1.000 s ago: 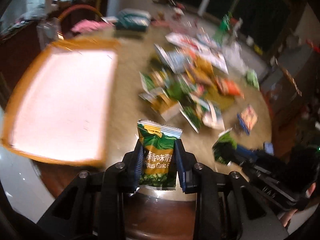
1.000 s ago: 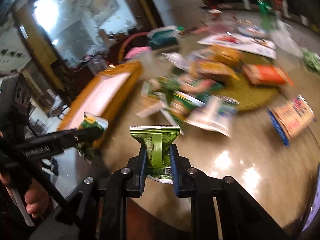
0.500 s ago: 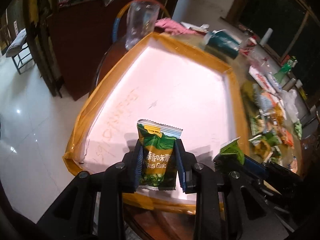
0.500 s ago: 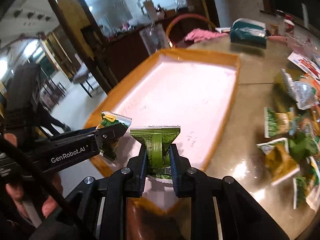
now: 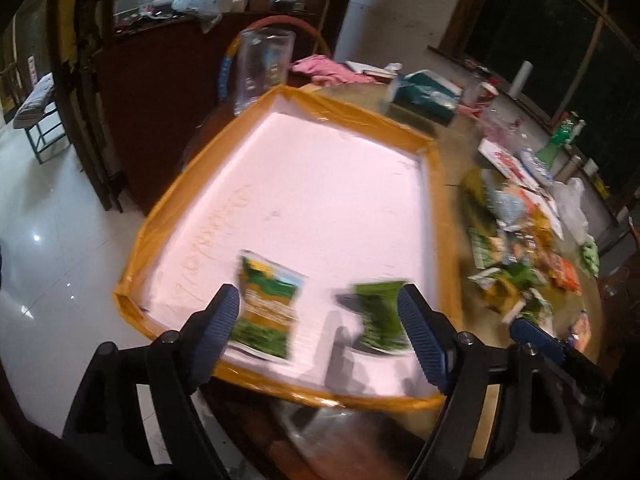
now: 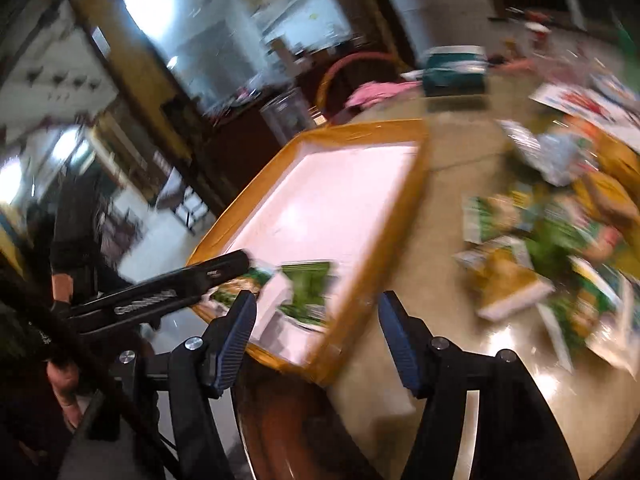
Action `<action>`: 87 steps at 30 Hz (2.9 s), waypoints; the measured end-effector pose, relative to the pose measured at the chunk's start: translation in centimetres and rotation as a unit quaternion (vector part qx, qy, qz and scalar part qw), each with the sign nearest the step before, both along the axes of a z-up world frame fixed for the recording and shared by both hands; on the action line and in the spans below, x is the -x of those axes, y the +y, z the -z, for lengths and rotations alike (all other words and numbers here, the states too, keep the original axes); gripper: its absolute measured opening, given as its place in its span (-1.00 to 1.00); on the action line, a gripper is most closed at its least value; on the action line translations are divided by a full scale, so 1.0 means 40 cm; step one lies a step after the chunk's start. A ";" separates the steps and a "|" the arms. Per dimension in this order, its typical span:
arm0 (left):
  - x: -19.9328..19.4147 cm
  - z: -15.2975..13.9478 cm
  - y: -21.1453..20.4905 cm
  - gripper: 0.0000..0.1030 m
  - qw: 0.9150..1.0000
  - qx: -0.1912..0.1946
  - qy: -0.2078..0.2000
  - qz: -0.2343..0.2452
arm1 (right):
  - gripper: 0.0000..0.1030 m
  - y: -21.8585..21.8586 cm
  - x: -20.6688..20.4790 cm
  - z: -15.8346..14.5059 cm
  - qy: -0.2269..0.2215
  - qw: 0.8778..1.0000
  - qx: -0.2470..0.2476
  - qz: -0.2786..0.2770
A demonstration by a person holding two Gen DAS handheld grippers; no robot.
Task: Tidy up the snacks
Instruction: 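Grasp a green pea bag with the left tool while the right grasps another green bag, drop both in tray, then grasp a green bag with the left tool while the right grasps the white-green pack, drop both in tray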
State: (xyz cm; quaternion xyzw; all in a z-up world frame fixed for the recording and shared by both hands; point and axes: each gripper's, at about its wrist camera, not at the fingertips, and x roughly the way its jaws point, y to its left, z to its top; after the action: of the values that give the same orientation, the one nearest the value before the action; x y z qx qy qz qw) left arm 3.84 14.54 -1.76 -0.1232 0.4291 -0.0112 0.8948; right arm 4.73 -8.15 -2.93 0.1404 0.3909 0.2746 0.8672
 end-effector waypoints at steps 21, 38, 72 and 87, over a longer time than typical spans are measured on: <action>0.055 -0.041 -0.357 0.60 0.987 -0.027 -0.006 0.156 | 0.17 -0.375 -0.070 0.123 0.083 0.960 0.119 0.241; -0.072 0.066 -0.649 0.25 0.961 -0.061 0.039 0.267 | -0.22 -0.473 0.088 0.137 0.043 0.949 0.112 0.292; -0.097 -0.073 0.065 -0.43 1.000 0.030 -0.001 -0.009 | -0.34 0.032 -0.097 -0.067 -0.046 0.998 0.045 0.027; -0.196 0.105 0.163 -0.07 0.996 0.016 0.079 -0.034 | -0.12 0.270 -0.247 0.076 0.003 0.993 0.118 -0.005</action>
State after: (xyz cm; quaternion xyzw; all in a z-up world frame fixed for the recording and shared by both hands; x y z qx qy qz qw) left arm 11.70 21.07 -5.94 -0.1531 0.4936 0.0222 0.8558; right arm 14.63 2.65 -5.97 0.0356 0.4244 0.2306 0.8749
